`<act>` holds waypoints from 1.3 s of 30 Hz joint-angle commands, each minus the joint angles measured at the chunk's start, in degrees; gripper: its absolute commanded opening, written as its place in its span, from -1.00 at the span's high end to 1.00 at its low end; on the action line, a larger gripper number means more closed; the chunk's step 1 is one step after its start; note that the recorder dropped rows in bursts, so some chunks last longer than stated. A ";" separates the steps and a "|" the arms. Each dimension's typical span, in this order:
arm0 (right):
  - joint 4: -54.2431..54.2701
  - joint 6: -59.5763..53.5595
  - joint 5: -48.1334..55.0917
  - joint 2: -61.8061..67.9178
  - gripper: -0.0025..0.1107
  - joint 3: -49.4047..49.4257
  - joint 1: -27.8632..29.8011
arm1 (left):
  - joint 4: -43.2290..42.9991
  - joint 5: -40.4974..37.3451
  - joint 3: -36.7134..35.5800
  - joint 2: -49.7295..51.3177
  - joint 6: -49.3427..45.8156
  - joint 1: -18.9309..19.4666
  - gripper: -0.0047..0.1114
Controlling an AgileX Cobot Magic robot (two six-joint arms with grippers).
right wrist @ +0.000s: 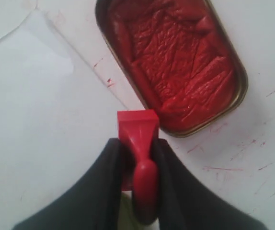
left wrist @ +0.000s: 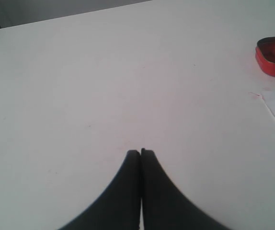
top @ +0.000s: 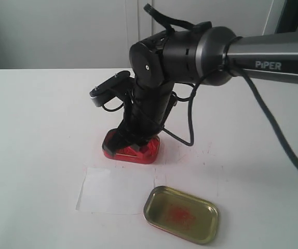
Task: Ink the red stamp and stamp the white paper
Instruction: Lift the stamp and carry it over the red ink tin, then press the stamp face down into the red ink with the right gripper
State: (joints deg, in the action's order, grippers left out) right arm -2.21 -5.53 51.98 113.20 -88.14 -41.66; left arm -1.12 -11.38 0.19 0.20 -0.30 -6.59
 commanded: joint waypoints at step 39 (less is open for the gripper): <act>-6.90 21.21 1.76 13.33 0.96 -13.39 3.42 | 0.16 0.19 -0.19 -0.20 -0.16 0.14 0.92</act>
State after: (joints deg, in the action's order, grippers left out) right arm -8.67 15.30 54.08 126.58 -101.01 -38.63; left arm -1.12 -11.38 0.19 0.20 -0.30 -6.59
